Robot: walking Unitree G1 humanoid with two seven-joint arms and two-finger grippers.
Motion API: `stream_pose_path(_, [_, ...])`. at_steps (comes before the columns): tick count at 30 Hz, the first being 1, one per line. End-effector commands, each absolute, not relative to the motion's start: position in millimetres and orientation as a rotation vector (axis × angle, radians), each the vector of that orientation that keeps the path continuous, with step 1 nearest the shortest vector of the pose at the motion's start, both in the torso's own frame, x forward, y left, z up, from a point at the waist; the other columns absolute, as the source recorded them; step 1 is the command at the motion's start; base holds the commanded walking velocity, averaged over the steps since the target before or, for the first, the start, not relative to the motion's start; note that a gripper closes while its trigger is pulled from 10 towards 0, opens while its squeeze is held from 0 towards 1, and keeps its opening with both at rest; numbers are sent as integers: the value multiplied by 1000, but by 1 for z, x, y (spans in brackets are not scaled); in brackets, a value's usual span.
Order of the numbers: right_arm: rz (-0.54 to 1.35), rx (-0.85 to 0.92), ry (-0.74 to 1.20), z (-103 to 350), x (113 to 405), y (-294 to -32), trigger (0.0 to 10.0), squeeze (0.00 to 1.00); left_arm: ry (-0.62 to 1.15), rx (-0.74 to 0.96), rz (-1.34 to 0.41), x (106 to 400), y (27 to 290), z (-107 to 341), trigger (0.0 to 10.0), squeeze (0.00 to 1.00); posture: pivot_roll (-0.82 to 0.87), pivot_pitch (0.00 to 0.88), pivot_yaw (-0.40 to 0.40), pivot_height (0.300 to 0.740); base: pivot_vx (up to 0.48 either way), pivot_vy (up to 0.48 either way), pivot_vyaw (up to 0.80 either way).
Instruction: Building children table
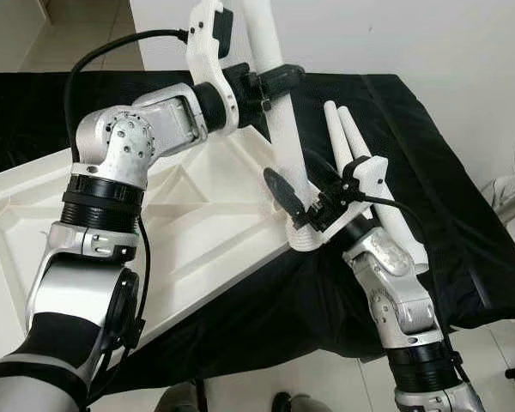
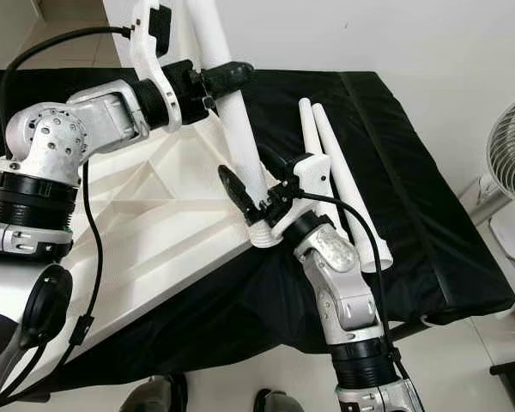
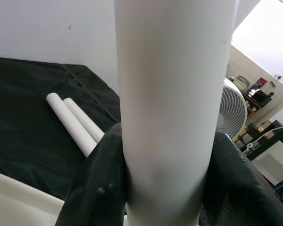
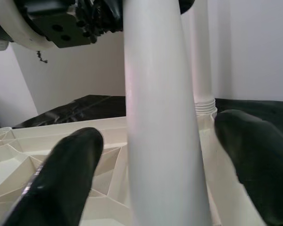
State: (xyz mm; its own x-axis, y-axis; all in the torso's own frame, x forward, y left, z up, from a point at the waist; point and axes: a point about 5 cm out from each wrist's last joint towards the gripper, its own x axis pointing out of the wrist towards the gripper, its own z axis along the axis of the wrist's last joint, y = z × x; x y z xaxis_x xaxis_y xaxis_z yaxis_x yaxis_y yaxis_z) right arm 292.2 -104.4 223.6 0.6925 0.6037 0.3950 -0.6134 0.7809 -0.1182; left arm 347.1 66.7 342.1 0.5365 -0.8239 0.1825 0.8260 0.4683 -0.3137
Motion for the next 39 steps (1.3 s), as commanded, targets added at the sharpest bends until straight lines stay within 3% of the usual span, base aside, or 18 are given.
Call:
stream_pose_path(1, [676, 37, -430, 225, 293, -105, 10000, 1000, -51, -379, -1137, 337, 65, 349, 10000, 0, 43, 148, -4, 740, 0, 0, 0])
stream_pose_path(6, [644, 54, -414, 230, 297, -106, 10000, 1000, -99, -334, -1128, 332, 64, 355, 10000, 0, 45, 147, -10, 740, 0, 0, 0])
stream_pose_path(7, [634, 57, -402, 231, 299, -107, 10000, 859, -116, -310, -1125, 331, 63, 357, 10000, 0, 47, 146, -14, 740, 0, 0, 0])
stream_pose_path(9, [627, 58, -393, 232, 300, -107, 10000, 859, -128, -293, -1123, 330, 63, 358, 10000, 0, 47, 146, -14, 740, 0, 0, 0])
stream_pose_path(10, [623, 37, -366, 232, 302, -107, 10000, 0, -149, -267, -1117, 328, 62, 359, 10000, 0, 48, 146, -17, 740, 0, 0, 0])
stream_pose_path(25, [561, -155, -215, 243, 321, -108, 10000, 0, -348, -75, -1018, 318, 56, 379, 10000, 0, 50, 140, -32, 740, 0, 0, 0])
stream_pose_path(39, [368, -264, -186, 238, 338, -87, 10000, 0, -443, -27, -682, 327, 55, 389, 10000, 0, 67, 148, -20, 740, 0, 0, 0])
